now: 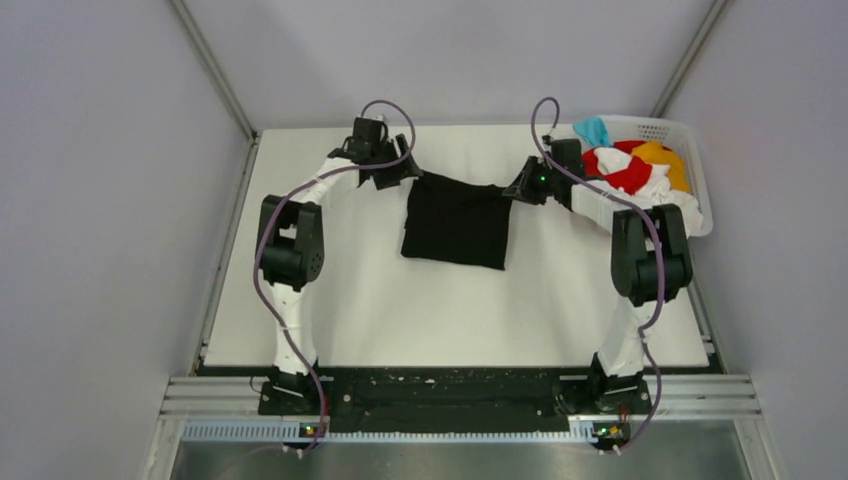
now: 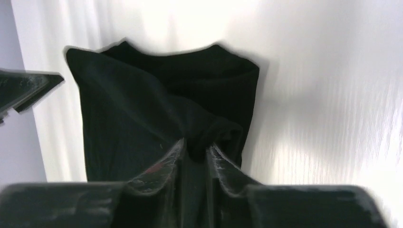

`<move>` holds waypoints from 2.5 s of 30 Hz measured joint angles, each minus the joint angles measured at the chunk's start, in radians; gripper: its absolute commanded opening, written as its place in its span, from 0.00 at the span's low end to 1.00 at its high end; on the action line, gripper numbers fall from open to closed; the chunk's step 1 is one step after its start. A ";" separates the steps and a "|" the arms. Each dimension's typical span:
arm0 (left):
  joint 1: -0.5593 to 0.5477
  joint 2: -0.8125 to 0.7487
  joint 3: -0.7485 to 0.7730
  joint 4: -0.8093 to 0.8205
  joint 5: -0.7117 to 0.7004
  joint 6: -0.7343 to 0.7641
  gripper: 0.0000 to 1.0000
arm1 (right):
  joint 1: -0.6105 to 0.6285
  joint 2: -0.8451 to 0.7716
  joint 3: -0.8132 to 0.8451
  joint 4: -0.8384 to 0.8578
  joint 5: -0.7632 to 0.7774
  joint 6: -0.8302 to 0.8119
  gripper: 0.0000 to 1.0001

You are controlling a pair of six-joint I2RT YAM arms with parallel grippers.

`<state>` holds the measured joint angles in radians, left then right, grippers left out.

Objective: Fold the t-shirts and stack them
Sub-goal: Fold the long partially folded tshirt into a neat square, then put the neatly folded tshirt into the corner of the board with the left arm

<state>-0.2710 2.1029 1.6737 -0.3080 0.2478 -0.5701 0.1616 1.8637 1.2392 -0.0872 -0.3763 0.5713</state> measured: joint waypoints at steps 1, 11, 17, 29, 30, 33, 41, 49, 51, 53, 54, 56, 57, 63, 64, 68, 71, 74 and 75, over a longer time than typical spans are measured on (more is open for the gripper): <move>0.006 0.022 0.027 -0.013 0.003 0.003 0.99 | -0.003 0.026 0.019 0.005 -0.001 -0.006 0.54; 0.035 0.009 0.023 -0.014 0.055 0.004 0.99 | -0.021 0.062 0.104 0.029 -0.010 -0.099 0.99; -0.004 -0.166 -0.280 -0.032 0.085 0.007 0.99 | -0.015 -0.225 -0.230 0.029 -0.029 -0.098 0.99; -0.040 -0.172 -0.297 -0.029 0.113 0.021 0.80 | 0.002 -0.473 -0.553 0.012 -0.119 -0.076 0.99; -0.040 -0.141 -0.266 -0.023 0.123 0.024 0.80 | 0.002 -0.494 -0.559 0.009 -0.117 -0.074 0.99; -0.045 -0.080 -0.238 -0.016 0.133 0.030 0.75 | 0.002 -0.557 -0.561 -0.003 -0.103 -0.073 0.99; -0.063 0.040 -0.148 -0.065 0.142 0.037 0.00 | 0.002 -0.648 -0.561 -0.024 -0.086 -0.074 0.99; -0.051 0.025 -0.087 -0.172 -0.051 0.100 0.00 | 0.002 -0.702 -0.561 -0.092 -0.002 -0.108 0.99; -0.017 0.008 -0.077 -0.207 -0.138 0.129 0.00 | 0.002 -0.703 -0.561 -0.103 0.016 -0.116 0.99; 0.035 0.000 -0.056 -0.239 -0.220 0.158 0.00 | 0.002 -0.703 -0.561 -0.112 0.033 -0.124 0.99; 0.066 0.000 -0.040 -0.254 -0.255 0.173 0.00 | 0.002 -0.703 -0.561 -0.116 0.041 -0.126 0.99; 0.134 0.001 -0.005 -0.278 -0.317 0.204 0.00 | 0.002 -0.703 -0.561 -0.124 0.061 -0.134 0.99; 0.164 0.002 0.013 -0.291 -0.341 0.217 0.00 | 0.002 -0.703 -0.561 -0.126 0.070 -0.135 0.99; 0.339 0.124 0.267 -0.361 -0.454 0.316 0.00 | 0.002 -0.705 -0.562 -0.129 0.142 -0.154 0.99; 0.359 0.147 0.301 -0.366 -0.463 0.328 0.00 | 0.002 -0.708 -0.567 -0.127 0.154 -0.158 0.99; 0.438 0.249 0.441 -0.399 -0.472 0.369 0.00 | 0.002 -0.740 -0.599 -0.121 0.195 -0.162 0.99; 0.478 0.312 0.526 -0.414 -0.462 0.388 0.00 | 0.002 -0.760 -0.612 -0.118 0.215 -0.169 0.99; 0.507 0.359 0.594 -0.411 -0.450 0.410 0.02 | 0.002 -0.782 -0.624 -0.105 0.235 -0.176 0.99; 0.513 0.368 0.608 -0.408 -0.442 0.419 0.04 | 0.002 -0.789 -0.627 -0.103 0.241 -0.179 0.99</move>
<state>0.2420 2.4710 2.2822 -0.7158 -0.1944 -0.1509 0.1635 1.0748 0.6125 -0.1905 -0.1349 0.3927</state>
